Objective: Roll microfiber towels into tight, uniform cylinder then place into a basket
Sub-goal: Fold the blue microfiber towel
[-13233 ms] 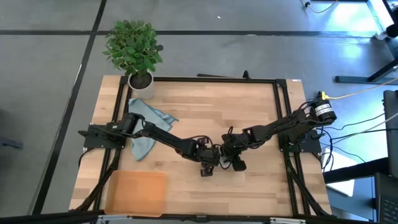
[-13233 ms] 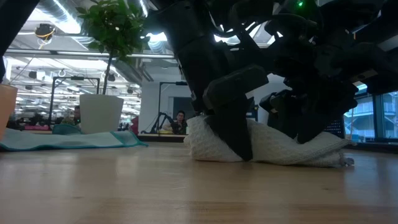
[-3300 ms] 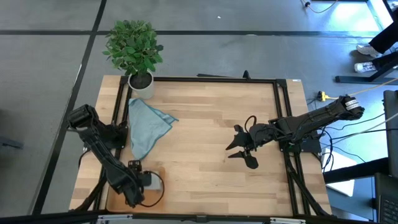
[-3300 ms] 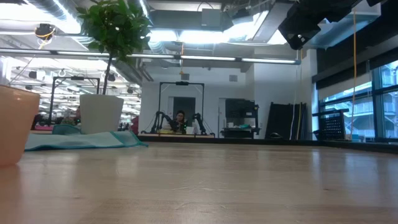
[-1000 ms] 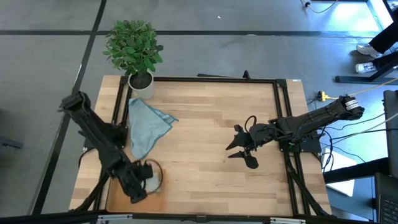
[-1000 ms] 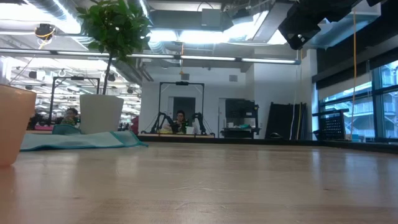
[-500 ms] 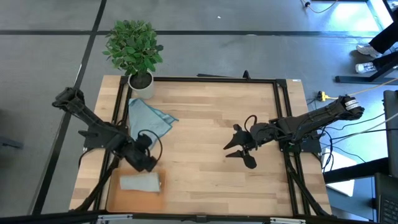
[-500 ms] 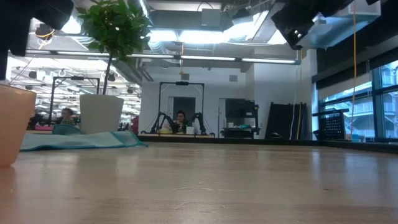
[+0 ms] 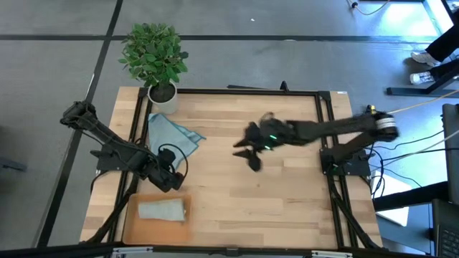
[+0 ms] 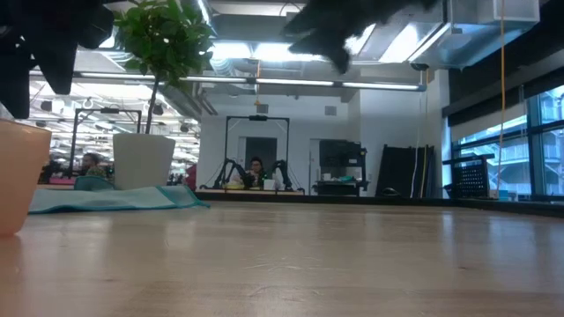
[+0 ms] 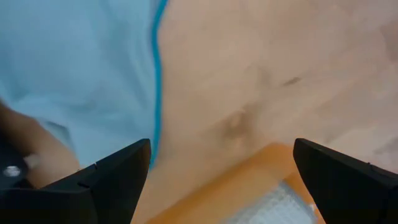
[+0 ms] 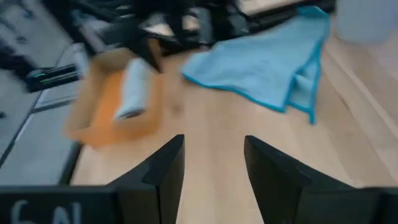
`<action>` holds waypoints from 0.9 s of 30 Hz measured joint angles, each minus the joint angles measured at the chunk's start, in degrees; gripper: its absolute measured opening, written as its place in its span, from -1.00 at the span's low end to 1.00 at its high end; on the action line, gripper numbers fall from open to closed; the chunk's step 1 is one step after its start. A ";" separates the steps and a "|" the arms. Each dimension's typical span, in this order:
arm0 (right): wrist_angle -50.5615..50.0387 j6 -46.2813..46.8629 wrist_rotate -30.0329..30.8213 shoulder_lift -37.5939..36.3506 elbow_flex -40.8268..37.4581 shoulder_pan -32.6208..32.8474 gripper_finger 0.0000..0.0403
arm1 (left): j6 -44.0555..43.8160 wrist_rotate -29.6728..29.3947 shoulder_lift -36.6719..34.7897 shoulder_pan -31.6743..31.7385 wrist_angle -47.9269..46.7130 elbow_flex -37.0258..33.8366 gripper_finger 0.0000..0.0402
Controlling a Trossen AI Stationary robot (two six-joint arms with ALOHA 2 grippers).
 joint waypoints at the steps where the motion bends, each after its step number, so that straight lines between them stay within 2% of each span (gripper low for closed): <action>1: -1.67 0.52 -0.74 2.94 2.88 -1.48 -0.17 | 0.00 -0.03 -0.01 0.05 -0.86 0.00 0.90; 8: -10.05 0.51 -8.72 24.16 23.09 -8.33 -0.17 | 0.01 -0.05 -1.17 -0.22 -4.61 0.00 0.90; 15: -17.28 -1.45 -8.00 38.51 38.31 -10.34 -0.17 | 0.02 -0.57 -5.37 -0.50 -7.50 0.00 0.90; 21: -18.45 -5.55 -6.97 45.02 44.97 -11.36 -0.17 | -0.10 -2.83 -8.29 -0.51 -8.10 0.00 0.90; 27: -17.93 -7.02 -6.95 48.00 45.79 -13.30 -0.17 | -1.53 -3.58 -8.59 0.40 -7.98 0.00 0.90</action>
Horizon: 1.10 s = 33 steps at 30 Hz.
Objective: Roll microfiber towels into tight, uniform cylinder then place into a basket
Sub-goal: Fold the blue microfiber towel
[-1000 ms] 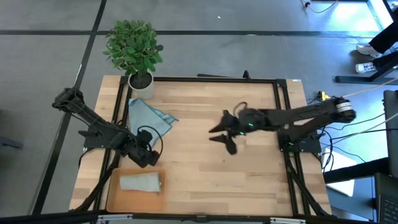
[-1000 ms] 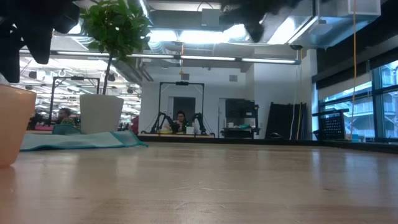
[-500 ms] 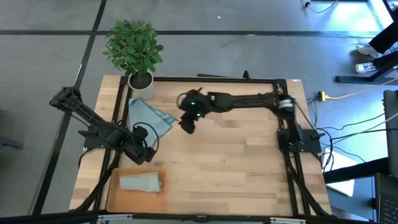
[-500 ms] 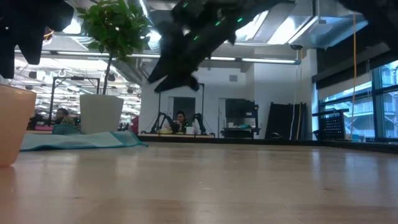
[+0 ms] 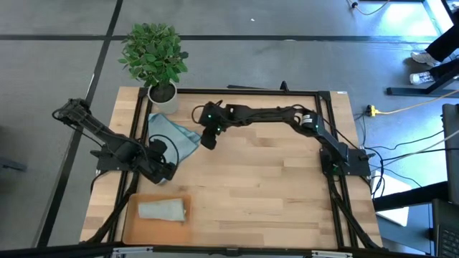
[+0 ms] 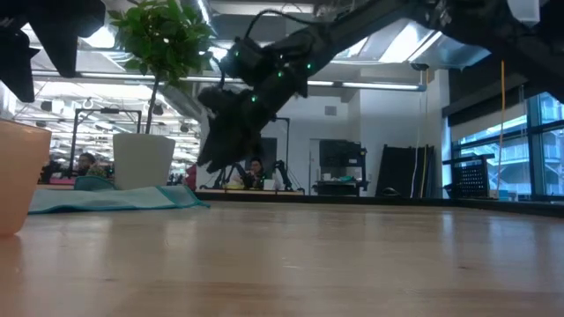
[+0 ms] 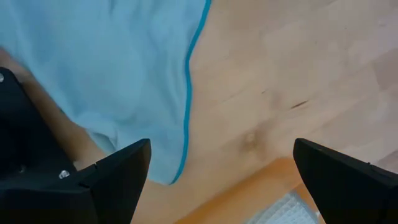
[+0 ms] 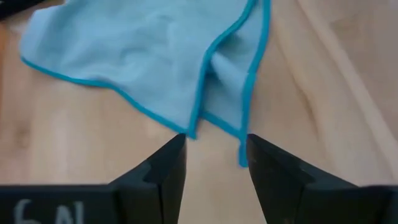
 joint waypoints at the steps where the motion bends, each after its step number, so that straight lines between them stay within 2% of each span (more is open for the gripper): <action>1: -0.12 -0.34 0.02 0.48 0.00 -0.23 -0.17 | -0.06 0.15 0.00 0.16 0.03 0.00 0.90; 9: 3.61 -7.04 -0.31 4.53 0.00 -0.26 -0.17 | -1.66 0.24 0.02 0.88 0.35 0.00 0.90; 13: 5.51 -8.99 2.64 5.37 -0.04 0.08 -0.17 | -1.97 0.31 0.02 0.88 0.37 0.00 0.90; 17: 8.00 -11.65 2.90 5.60 -0.02 0.00 -0.17 | -2.05 0.35 0.02 0.88 0.42 0.00 0.90; 26: 8.79 -13.32 2.99 7.41 -0.08 0.00 -0.17 | -3.19 0.35 0.02 0.88 0.33 0.00 0.90; 30: 8.87 -15.32 2.99 7.39 -0.07 0.00 -0.29 | -3.10 0.35 0.02 0.88 0.31 0.00 0.90; 33: 8.67 -16.78 2.99 7.37 -0.07 0.00 -0.50 | -2.99 0.35 0.02 0.87 0.30 0.00 0.90</action>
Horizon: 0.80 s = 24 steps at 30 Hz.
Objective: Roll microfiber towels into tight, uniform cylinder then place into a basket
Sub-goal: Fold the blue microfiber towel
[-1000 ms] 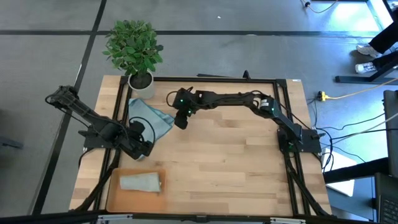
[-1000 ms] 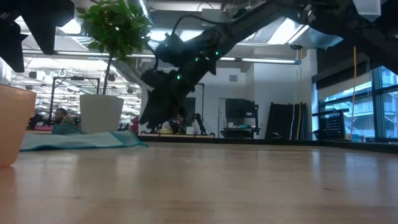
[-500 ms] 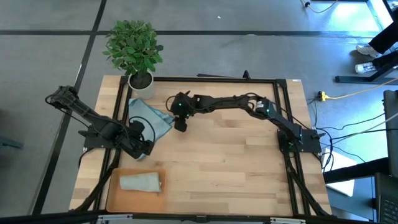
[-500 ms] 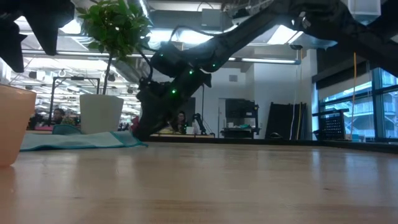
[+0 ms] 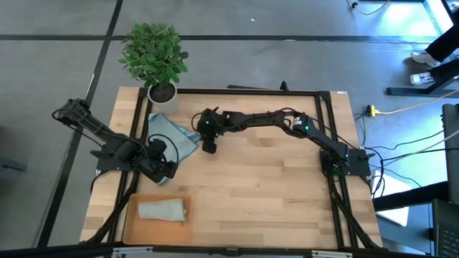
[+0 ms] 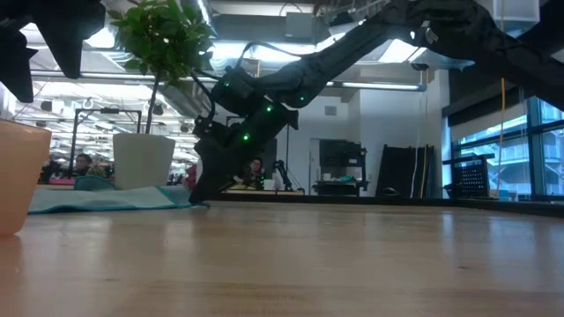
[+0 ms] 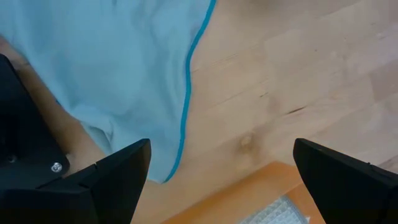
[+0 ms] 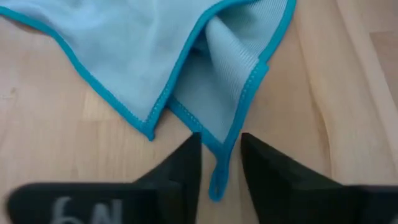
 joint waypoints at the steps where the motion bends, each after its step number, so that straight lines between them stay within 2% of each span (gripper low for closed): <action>1: 0.02 -0.09 0.00 0.00 -0.01 0.00 -0.58 | 0.00 0.00 0.00 -0.01 -0.01 0.00 0.90; 5: 0.00 -0.42 -0.33 0.00 0.00 0.00 -0.94 | 0.02 0.00 0.00 -0.01 -0.01 0.00 0.90; 10: -0.69 -1.13 -1.36 -0.19 0.00 -0.14 -0.97 | 0.04 -0.02 0.00 -0.01 0.00 0.00 0.90; 15: -7.33 -1.40 -1.59 -2.66 2.44 -1.31 -0.98 | 0.34 -0.88 0.00 -0.01 0.03 0.00 0.90; 18: -12.61 -1.26 -2.90 -3.71 6.26 -2.18 -0.99 | 4.36 -4.85 0.03 -0.01 1.44 0.00 0.90; 24: -22.27 0.74 -4.04 -3.69 15.30 -2.58 -0.99 | 17.96 -13.57 0.04 -0.01 5.74 0.00 0.90</action>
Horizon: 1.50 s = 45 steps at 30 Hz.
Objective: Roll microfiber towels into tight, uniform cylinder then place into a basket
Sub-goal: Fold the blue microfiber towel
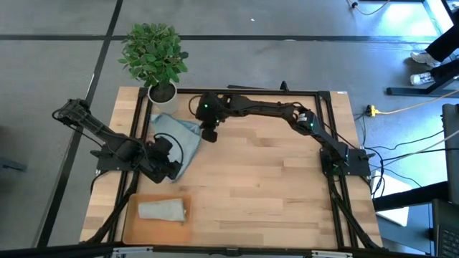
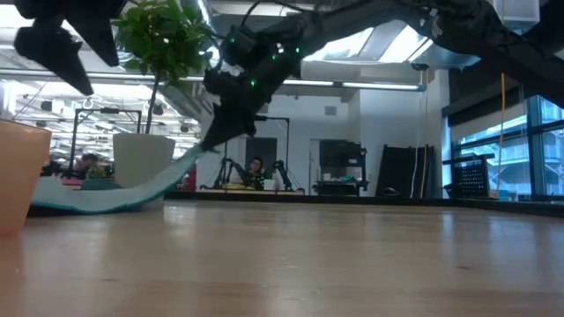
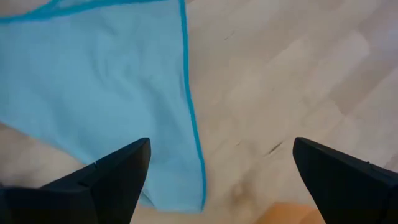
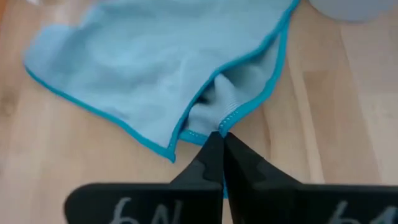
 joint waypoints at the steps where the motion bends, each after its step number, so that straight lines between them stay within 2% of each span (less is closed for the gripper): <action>1: -1.11 0.44 -0.09 0.00 1.08 0.02 -0.99 | 1.44 -0.48 0.00 0.00 0.52 0.00 0.90; 7: -2.21 1.41 -0.05 0.02 4.96 -0.04 -0.99 | 2.85 0.83 0.00 0.00 3.62 0.00 0.90; 16: -2.38 2.65 0.06 0.04 5.31 -0.04 -1.00 | 3.07 1.05 0.00 0.00 6.14 0.00 0.90; 26: -2.34 2.65 0.20 0.09 5.31 -0.13 -1.00 | 8.27 0.54 0.00 0.00 6.63 0.00 0.90; 40: -1.51 2.63 0.28 0.13 5.31 -0.15 -1.00 | 5.87 0.11 0.33 0.29 8.04 0.00 0.90; 45: -1.49 2.86 0.26 0.13 5.31 -0.15 -1.00 | 5.70 0.57 3.09 3.16 7.97 0.00 0.80</action>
